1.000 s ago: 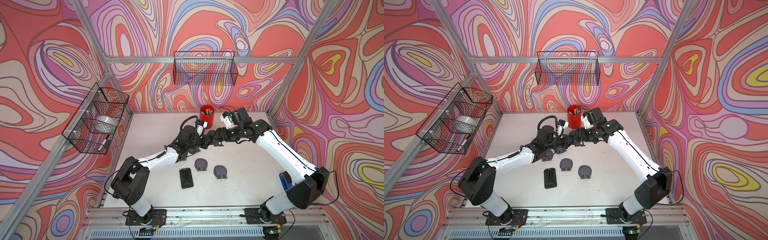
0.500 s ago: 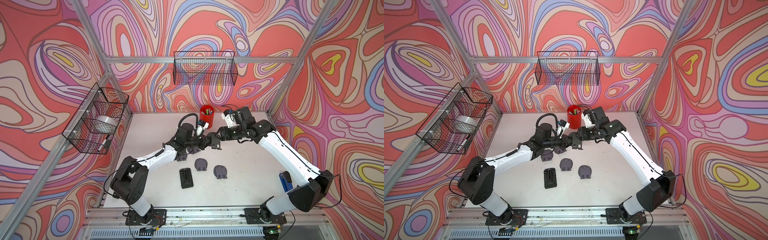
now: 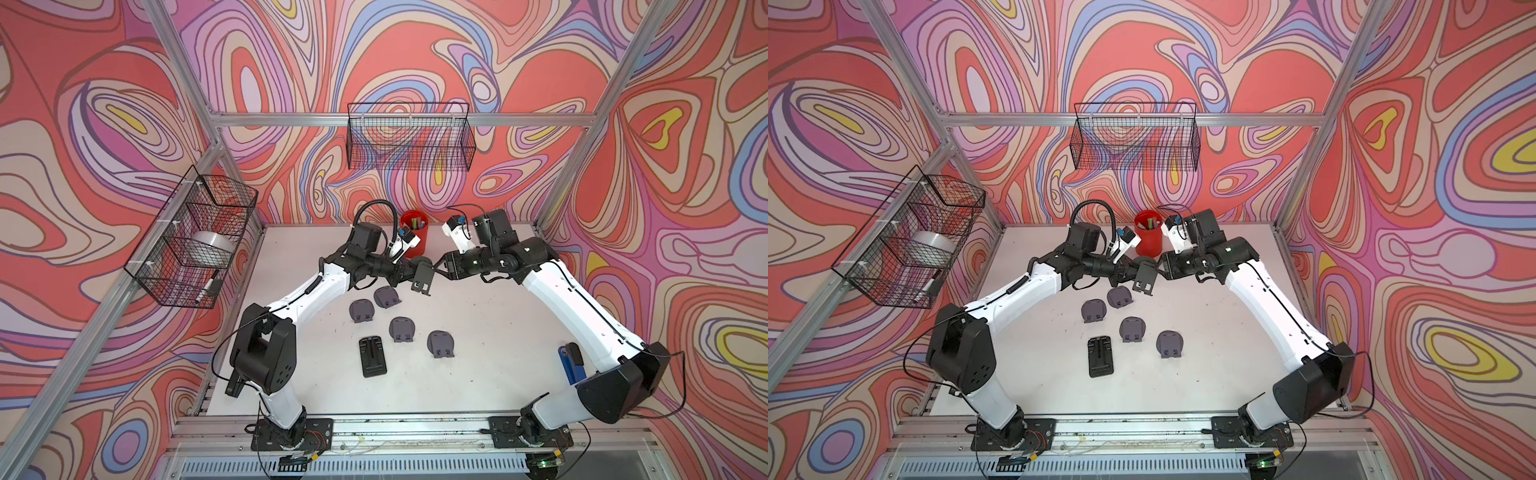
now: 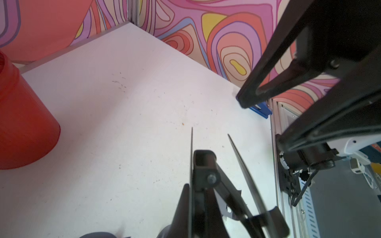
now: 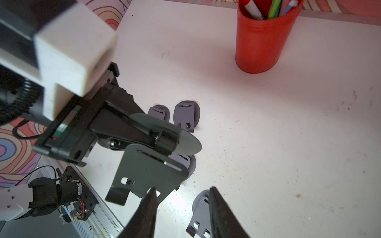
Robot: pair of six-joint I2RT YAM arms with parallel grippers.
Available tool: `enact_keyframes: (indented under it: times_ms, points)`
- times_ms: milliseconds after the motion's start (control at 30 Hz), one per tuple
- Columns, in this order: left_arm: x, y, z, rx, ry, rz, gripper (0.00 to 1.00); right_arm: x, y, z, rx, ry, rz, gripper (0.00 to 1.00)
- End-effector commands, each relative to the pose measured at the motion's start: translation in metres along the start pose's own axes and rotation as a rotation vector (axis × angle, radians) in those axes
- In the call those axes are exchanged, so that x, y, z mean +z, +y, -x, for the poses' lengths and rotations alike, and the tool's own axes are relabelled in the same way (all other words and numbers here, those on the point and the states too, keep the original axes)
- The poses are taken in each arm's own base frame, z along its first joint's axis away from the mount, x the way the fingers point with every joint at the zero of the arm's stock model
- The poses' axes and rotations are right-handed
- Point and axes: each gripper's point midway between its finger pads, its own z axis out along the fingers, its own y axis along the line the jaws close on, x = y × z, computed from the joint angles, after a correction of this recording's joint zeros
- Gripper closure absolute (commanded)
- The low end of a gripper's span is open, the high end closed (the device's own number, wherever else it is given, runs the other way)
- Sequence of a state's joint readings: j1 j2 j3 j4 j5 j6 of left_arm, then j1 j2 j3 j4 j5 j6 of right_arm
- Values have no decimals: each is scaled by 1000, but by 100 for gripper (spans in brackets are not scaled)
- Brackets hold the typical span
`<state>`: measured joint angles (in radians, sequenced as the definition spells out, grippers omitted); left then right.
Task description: Open the phone stand
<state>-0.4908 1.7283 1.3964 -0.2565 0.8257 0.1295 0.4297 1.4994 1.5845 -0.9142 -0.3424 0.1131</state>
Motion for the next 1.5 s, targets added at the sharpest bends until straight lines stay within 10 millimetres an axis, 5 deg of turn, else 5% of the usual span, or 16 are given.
enact_keyframes:
  times_ms: [0, 133, 267, 433, 700, 1467]
  points:
    - [-3, -5, -17, 42, 67, -19, 100, -5, 4, 5, -32, -28, 47, 57]
    - [-9, 13, -13, 100, -30, 147, 100, -14, -10, 16, 165, -72, 156, 62]
    - [-24, 20, 6, 199, -201, 261, 100, -21, -2, 29, 279, -97, 242, 64]
    - [-16, 3, 27, 160, -243, 115, 100, -24, 5, 22, 198, -113, 278, 60]
    - [-18, -30, 66, -21, -384, -162, 100, -1, -2, 4, 161, -112, 302, 58]
    - [-3, -42, 55, -152, -390, -268, 100, -11, 16, 33, 91, -186, 413, 59]
